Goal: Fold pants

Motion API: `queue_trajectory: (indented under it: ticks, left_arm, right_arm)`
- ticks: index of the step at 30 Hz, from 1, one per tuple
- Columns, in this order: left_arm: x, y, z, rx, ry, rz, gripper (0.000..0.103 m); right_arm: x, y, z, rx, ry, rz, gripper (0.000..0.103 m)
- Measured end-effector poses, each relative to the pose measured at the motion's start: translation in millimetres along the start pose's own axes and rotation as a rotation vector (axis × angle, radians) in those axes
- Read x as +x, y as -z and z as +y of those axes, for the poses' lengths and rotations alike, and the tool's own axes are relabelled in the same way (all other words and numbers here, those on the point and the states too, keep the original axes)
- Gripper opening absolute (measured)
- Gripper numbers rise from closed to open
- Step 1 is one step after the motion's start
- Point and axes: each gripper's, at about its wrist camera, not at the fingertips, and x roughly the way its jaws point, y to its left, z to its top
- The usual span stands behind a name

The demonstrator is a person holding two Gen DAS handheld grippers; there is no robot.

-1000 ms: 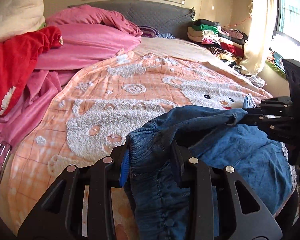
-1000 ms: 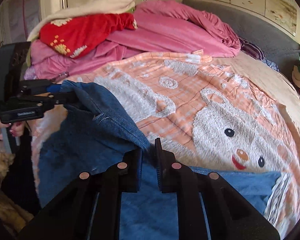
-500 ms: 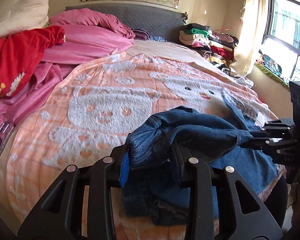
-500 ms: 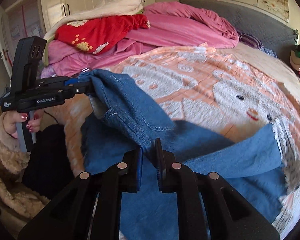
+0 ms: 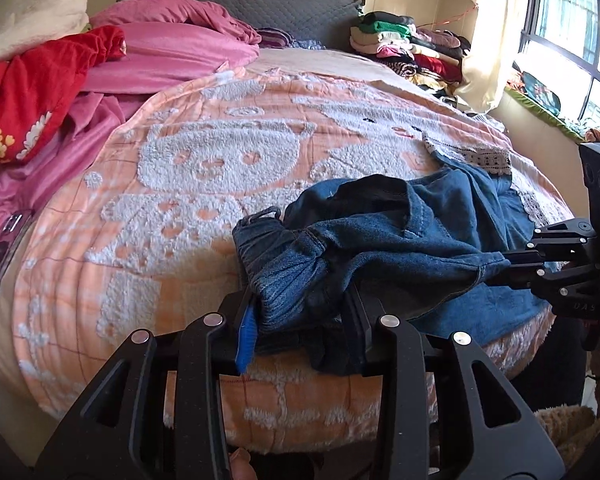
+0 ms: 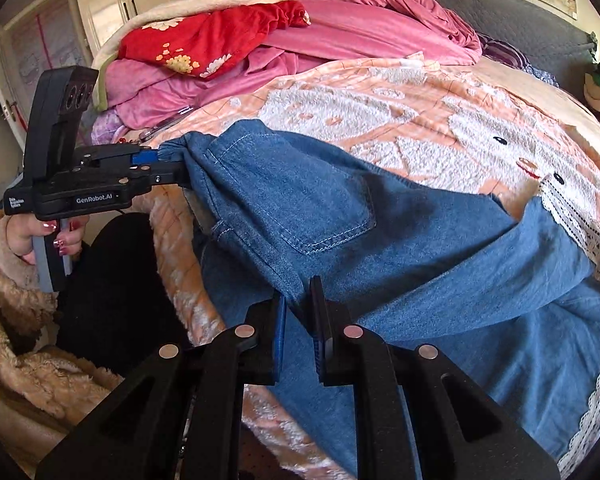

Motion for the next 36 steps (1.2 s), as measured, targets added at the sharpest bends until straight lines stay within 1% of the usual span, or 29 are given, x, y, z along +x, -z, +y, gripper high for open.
queue_trajectory:
  ticks: [2, 6, 7, 12, 17, 21, 24, 27, 28, 30, 32, 34, 36]
  left_arm:
    - [1, 0, -1, 0.001, -0.001, 0.005, 0.029]
    - [2, 3, 2, -0.001, -0.006, 0.027, 0.033]
    - [2, 3, 2, -0.005, -0.007, 0.029, 0.033]
    - [-1, 9, 8, -0.016, -0.010, 0.051, 0.038]
    - [-15, 16, 19, -0.067, 0.008, 0.069, 0.038]
    - [-30, 12, 17, -0.063, -0.010, 0.054, 0.038]
    - [-45, 4, 13, -0.060, -0.019, 0.014, 0.038]
    - [-55, -6, 7, -0.064, 0.011, -0.020, 0.038]
    - [-56, -10, 3, -0.064, 0.034, -0.027, 0.038]
    - [-49, -15, -9, -0.054, 0.082, -0.026, 0.038]
    - [-35, -15, -22, -0.031, 0.117, -0.008, 0.038]
    - [-13, -12, -31, -0.016, 0.122, 0.038, 0.038]
    - [5, -6, -35, -0.003, 0.100, 0.084, 0.038]
  right_arm:
    - [3, 5, 3, 0.008, 0.000, 0.004, 0.011]
    - [7, 13, 6, 0.026, -0.005, 0.012, 0.011]
    - [8, 14, 7, 0.030, -0.008, 0.014, 0.013]
    - [14, 17, 10, 0.036, 0.005, 0.022, 0.013]
    - [19, 18, 15, 0.029, 0.000, 0.025, 0.014]
    - [25, 19, 18, 0.037, -0.009, 0.033, 0.014]
    - [29, 23, 16, 0.058, -0.005, 0.042, 0.014]
    - [29, 27, 13, 0.082, -0.013, 0.036, 0.014]
    - [29, 28, 13, 0.090, -0.017, 0.033, 0.016]
    - [26, 30, 12, 0.106, -0.032, 0.025, 0.020]
    - [23, 32, 12, 0.116, -0.037, 0.024, 0.025]
    - [16, 34, 12, 0.126, -0.044, 0.019, 0.028]
    - [6, 36, 10, 0.141, -0.049, 0.014, 0.029]
